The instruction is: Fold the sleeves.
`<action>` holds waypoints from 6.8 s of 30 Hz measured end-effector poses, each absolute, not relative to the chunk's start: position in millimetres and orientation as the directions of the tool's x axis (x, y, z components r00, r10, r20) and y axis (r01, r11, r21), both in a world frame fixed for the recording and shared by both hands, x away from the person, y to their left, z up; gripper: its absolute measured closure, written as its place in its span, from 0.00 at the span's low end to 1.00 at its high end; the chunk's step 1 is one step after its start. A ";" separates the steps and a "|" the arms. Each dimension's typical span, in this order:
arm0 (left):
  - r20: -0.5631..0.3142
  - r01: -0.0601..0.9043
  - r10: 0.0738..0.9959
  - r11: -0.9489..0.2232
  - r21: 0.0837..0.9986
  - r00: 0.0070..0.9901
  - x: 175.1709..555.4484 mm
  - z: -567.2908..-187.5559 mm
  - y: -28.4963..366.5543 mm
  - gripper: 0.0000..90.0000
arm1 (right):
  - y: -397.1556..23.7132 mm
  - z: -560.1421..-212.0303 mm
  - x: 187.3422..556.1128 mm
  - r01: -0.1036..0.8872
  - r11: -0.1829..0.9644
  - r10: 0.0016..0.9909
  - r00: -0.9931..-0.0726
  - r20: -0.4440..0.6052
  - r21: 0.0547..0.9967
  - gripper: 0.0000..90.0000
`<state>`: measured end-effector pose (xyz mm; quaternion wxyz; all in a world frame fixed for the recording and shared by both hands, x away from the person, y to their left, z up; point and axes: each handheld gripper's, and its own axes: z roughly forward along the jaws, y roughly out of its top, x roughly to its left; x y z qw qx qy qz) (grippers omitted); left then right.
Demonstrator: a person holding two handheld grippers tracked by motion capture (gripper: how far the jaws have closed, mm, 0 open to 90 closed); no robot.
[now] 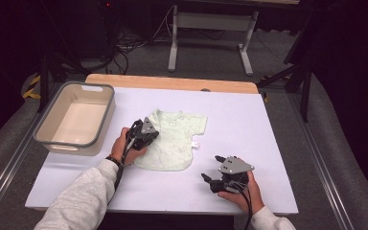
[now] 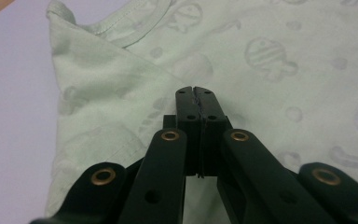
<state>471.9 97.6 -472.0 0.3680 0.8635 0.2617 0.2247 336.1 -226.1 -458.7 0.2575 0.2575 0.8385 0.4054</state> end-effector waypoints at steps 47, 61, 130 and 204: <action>0.286 0.019 0.596 -0.451 0.892 0.750 388.1 -420.3 163.4 0.48 | -233.8 -448.2 331.7 0.160 0.449 0.707 -0.665 -0.240 0.879 0.24; 0.263 0.023 0.599 -0.426 0.904 0.757 366.4 -431.1 179.4 0.23 | -235.0 -448.3 332.1 0.161 0.437 0.714 -0.660 -0.233 0.885 0.24; 0.086 0.158 0.618 -0.329 0.931 0.781 345.5 -464.8 223.2 0.07 | -213.2 -455.4 560.7 0.535 0.353 0.865 -0.500 -0.049 0.767 0.61; 0.125 0.158 0.603 -0.395 0.905 0.788 348.1 -468.1 211.2 0.08 | -164.0 -438.5 501.8 0.393 0.529 0.679 -0.727 -0.098 0.752 0.94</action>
